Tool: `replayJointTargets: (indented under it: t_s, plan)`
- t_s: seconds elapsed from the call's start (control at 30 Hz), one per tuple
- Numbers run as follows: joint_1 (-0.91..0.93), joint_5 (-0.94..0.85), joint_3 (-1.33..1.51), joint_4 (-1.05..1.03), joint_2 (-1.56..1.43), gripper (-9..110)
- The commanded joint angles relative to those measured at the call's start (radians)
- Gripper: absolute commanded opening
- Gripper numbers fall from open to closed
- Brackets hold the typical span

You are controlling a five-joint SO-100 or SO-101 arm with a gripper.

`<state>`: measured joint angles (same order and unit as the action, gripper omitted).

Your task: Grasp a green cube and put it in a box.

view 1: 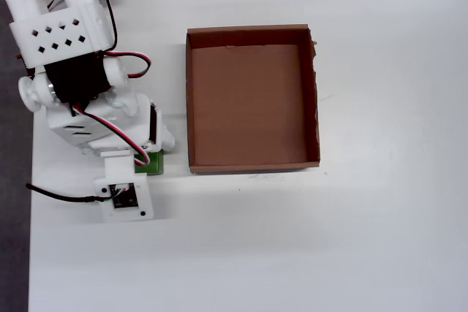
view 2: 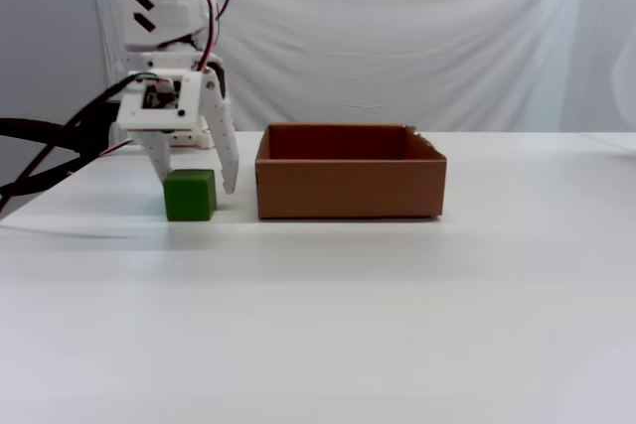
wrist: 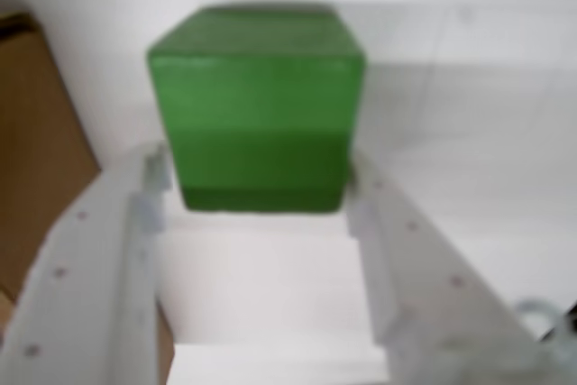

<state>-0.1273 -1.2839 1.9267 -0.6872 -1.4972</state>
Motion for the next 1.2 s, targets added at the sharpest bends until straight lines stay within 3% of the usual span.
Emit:
replayJointTargets:
  t_s: [0.0, 0.73, 1.17]
  plan:
    - [-0.006, -0.023, -0.032, 0.014, -0.026, 20]
    - [0.005, -0.023, -0.034, 0.054, -0.029, 22]
    - [0.009, -0.021, -0.038, 0.057, -0.028, 15]
